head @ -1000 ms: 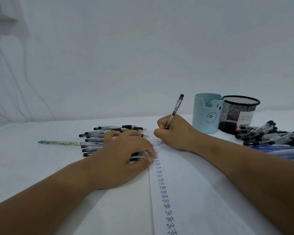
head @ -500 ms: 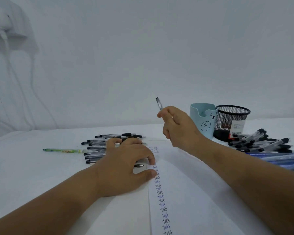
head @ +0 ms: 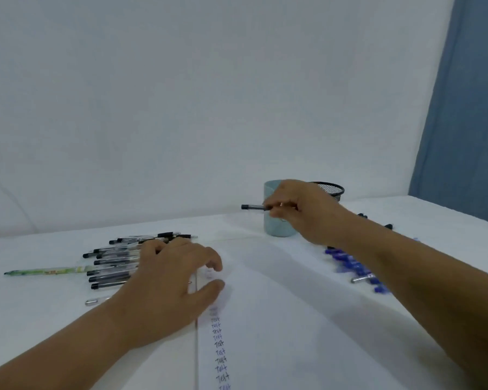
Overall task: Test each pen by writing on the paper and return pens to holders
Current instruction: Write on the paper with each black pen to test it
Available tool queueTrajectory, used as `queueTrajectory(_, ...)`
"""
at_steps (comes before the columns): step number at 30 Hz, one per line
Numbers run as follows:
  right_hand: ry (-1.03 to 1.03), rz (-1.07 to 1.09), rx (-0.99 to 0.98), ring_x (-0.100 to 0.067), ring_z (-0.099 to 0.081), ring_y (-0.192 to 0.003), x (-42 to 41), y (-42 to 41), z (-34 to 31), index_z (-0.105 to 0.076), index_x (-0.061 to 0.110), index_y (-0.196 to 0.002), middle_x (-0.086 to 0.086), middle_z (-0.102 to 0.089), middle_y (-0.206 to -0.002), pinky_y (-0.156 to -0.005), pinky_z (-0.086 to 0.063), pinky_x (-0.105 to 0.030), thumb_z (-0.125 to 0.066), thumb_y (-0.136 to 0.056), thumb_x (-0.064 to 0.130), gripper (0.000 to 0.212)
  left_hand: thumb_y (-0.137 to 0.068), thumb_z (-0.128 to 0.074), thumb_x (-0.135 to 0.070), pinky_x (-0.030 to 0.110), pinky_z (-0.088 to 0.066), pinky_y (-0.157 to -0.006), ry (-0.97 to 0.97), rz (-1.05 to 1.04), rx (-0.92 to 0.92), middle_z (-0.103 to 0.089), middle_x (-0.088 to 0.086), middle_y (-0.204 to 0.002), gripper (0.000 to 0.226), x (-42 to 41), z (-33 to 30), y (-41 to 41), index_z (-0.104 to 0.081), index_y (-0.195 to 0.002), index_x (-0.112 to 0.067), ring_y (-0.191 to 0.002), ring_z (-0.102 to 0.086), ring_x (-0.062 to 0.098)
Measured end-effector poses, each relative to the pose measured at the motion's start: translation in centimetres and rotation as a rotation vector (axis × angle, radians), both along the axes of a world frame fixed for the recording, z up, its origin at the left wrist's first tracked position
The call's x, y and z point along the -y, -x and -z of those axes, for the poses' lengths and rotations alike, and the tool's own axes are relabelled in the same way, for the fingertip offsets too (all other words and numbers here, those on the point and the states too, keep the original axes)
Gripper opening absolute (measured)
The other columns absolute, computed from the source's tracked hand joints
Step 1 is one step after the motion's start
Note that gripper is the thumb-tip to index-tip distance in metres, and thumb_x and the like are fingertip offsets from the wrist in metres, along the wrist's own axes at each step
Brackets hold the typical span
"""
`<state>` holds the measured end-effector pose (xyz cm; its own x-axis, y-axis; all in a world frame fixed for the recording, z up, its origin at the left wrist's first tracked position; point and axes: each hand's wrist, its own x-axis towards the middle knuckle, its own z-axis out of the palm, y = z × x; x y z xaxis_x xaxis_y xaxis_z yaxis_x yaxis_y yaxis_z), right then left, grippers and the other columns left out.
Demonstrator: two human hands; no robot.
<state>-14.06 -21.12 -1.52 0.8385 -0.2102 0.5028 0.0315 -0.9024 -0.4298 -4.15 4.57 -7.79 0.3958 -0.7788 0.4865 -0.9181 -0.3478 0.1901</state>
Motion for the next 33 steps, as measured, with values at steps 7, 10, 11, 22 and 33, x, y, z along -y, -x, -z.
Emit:
queueTrajectory(7,-0.074,0.262,-0.058,-0.004,-0.065,-0.082,8.8,5.9,-0.2,-0.079,0.026,-0.09,0.008,-0.074,-0.092,-0.072,-0.049,-0.012,-0.076,-0.086,0.005,0.022,-0.071,-0.022,-0.092,0.014,0.004,-0.104,-0.09,-0.008,0.01,-0.036,-0.048,-0.129,0.063,0.3,0.7,0.1,-0.057,-0.106,-0.052,-0.123,-0.029,-0.023)
queueTrajectory(10,-0.041,0.33,-0.187,-0.012,-0.068,-0.082,11.3,6.6,0.5,-0.077,0.032,-0.081,0.003,-0.075,-0.089,-0.08,-0.058,-0.03,-0.075,-0.084,-0.003,0.035,-0.073,-0.019,-0.095,0.019,0.003,-0.107,-0.073,0.0,0.035,-0.04,-0.046,-0.13,0.064,0.4,1.1,-0.1,-0.056,-0.107,-0.055,-0.127,-0.03,-0.021)
queueTrajectory(11,-0.048,0.343,-0.227,-0.013,-0.069,-0.081,11.8,6.7,0.8,-0.076,0.034,-0.079,0.002,-0.075,-0.087,-0.08,-0.059,-0.034,-0.071,-0.084,-0.008,0.042,-0.073,-0.02,-0.094,0.021,0.002,-0.107,-0.071,-0.005,0.039,-0.04,-0.046,-0.13,0.062,0.4,1.2,-0.1,-0.056,-0.107,-0.056,-0.128,-0.03,-0.021)
queueTrajectory(22,-0.005,0.38,-0.274,-0.016,-0.064,-0.071,12.2,6.8,1.0,-0.071,0.031,-0.071,0.009,-0.066,-0.078,-0.068,-0.058,-0.034,-0.055,-0.079,-0.017,0.052,-0.075,-0.024,-0.09,0.028,-0.003,-0.107,-0.093,-0.032,0.02,-0.037,-0.046,-0.134,0.056,0.4,1.1,0.1,-0.054,-0.112,-0.059,-0.129,-0.029,-0.021)
queueTrajectory(33,0.049,0.167,0.176,-0.003,-0.049,-0.076,3.7,1.5,0.5,-0.064,0.025,-0.099,0.005,-0.056,-0.098,-0.072,-0.039,-0.02,-0.066,-0.087,0.009,0.02,-0.078,-0.02,-0.084,0.026,-0.002,-0.106,-0.092,0.0,-0.014,-0.04,-0.043,-0.131,0.057,0.3,0.6,0.2,-0.059,-0.107,-0.054,-0.131,-0.028,-0.017)
